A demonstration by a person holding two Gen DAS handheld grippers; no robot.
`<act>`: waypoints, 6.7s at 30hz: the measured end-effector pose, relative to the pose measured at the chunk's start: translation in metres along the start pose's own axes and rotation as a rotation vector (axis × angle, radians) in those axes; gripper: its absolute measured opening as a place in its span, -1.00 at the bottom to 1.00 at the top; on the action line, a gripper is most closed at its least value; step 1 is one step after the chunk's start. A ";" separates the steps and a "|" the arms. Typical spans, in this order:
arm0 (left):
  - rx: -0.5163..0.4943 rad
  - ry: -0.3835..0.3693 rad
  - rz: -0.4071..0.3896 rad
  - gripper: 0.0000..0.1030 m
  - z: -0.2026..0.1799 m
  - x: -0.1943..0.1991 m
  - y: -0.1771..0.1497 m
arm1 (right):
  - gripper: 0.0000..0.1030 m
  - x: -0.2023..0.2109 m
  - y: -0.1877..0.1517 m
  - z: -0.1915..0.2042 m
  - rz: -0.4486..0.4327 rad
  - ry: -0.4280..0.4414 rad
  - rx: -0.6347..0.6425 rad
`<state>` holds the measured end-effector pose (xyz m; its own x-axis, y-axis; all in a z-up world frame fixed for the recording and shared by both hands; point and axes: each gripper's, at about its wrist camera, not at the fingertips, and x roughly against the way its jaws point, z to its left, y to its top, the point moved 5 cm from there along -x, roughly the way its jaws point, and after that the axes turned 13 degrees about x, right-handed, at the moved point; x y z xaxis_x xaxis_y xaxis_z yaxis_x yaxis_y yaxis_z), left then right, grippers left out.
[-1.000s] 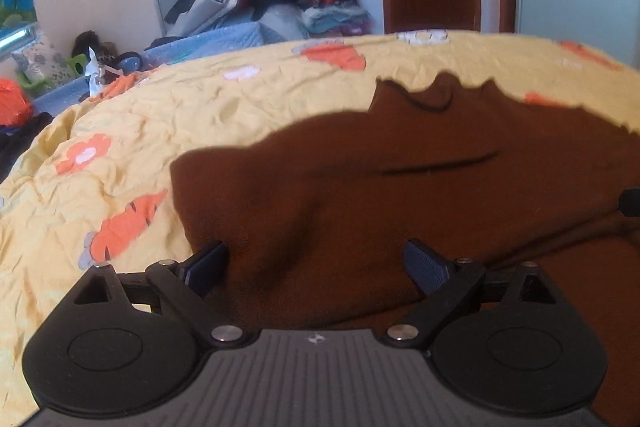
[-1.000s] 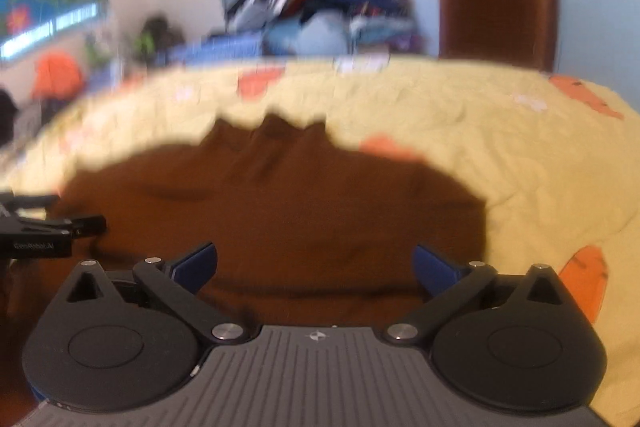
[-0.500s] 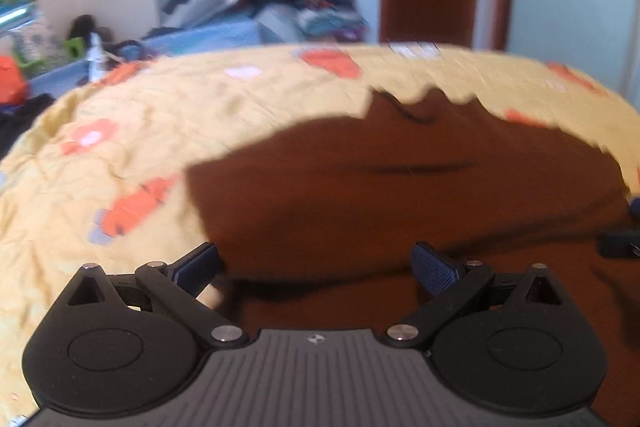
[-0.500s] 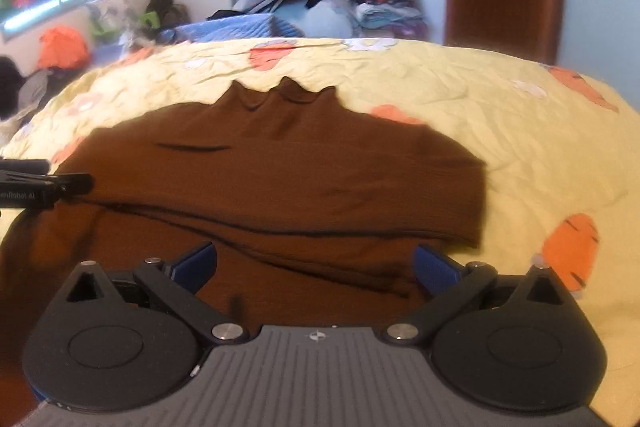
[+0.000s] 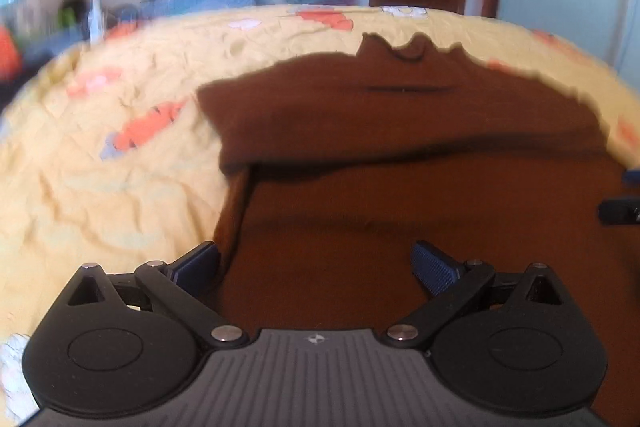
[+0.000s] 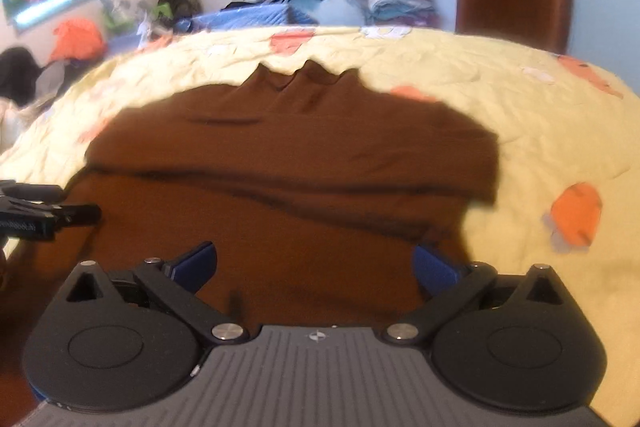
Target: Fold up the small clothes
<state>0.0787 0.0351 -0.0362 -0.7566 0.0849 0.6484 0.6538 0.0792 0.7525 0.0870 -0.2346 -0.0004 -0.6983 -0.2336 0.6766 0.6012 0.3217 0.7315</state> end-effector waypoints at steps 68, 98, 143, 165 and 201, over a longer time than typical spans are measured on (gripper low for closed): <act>0.776 -0.447 0.412 -0.90 0.092 0.137 -0.128 | -0.79 0.142 -0.168 0.007 0.107 0.490 -0.668; 0.137 0.036 -0.008 1.00 -0.032 0.032 -0.035 | 1.00 -0.006 -0.020 0.057 -0.023 -0.180 -0.026; 0.133 0.064 -0.010 1.00 -0.038 0.029 -0.033 | 1.00 0.023 -0.041 0.078 -0.013 -0.232 -0.064; 0.134 0.049 -0.008 1.00 -0.036 0.029 -0.034 | 1.00 0.023 -0.041 0.077 -0.010 -0.233 -0.061; 0.072 0.031 0.150 1.00 -0.009 0.128 -0.105 | 1.00 0.128 -0.113 0.099 0.134 -0.076 -0.001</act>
<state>-0.0874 0.0282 -0.0311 -0.6497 0.0702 0.7569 0.7578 0.1385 0.6376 -0.1090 -0.2096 -0.0048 -0.6391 -0.1188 0.7599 0.6912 0.3445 0.6353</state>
